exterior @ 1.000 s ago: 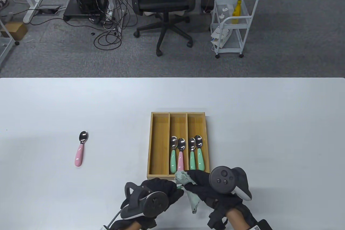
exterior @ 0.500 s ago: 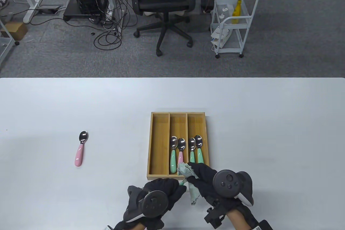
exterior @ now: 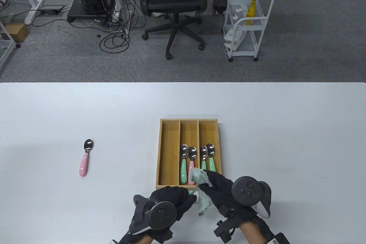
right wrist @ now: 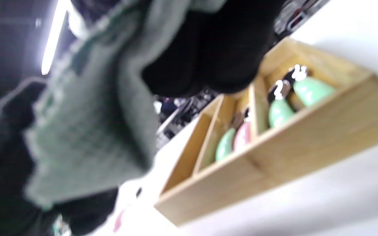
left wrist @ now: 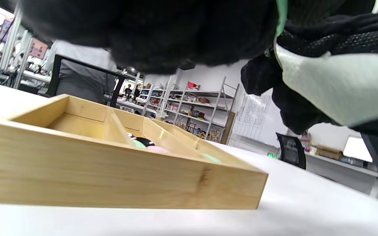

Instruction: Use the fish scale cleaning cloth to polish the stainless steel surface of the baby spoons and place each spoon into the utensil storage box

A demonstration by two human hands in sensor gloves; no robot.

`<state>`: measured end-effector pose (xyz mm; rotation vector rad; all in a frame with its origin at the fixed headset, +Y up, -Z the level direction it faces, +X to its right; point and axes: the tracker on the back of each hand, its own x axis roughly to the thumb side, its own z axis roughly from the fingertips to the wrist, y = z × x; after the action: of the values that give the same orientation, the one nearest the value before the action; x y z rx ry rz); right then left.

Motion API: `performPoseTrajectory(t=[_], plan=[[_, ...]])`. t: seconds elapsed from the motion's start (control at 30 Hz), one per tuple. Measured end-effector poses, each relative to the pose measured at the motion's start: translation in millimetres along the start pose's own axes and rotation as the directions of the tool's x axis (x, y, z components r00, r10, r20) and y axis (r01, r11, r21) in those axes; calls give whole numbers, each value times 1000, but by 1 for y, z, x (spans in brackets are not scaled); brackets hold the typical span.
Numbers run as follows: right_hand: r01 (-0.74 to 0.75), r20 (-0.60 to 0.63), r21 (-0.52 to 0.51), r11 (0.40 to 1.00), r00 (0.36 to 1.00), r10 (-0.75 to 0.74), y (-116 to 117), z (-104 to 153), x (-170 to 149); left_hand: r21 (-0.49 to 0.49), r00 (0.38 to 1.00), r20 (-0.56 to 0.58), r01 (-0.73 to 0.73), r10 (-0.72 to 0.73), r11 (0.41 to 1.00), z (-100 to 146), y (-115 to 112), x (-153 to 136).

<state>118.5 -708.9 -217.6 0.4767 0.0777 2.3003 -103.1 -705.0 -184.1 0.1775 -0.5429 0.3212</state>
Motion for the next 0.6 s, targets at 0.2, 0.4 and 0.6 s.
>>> performPoseTrajectory(t=[0.2,0.4,0.6], plan=[[-214,78,173,961,976,204,8,-4,6,-38,985,85,156,-152,987,1,-4,9],[-364,104,210,908,931,349,14,-5,9,-103,985,91,156,-147,982,0,-14,12],[-231,50,66,971,972,228,0,-2,7,-53,1000,9,8,-8,999,0,-11,6]])
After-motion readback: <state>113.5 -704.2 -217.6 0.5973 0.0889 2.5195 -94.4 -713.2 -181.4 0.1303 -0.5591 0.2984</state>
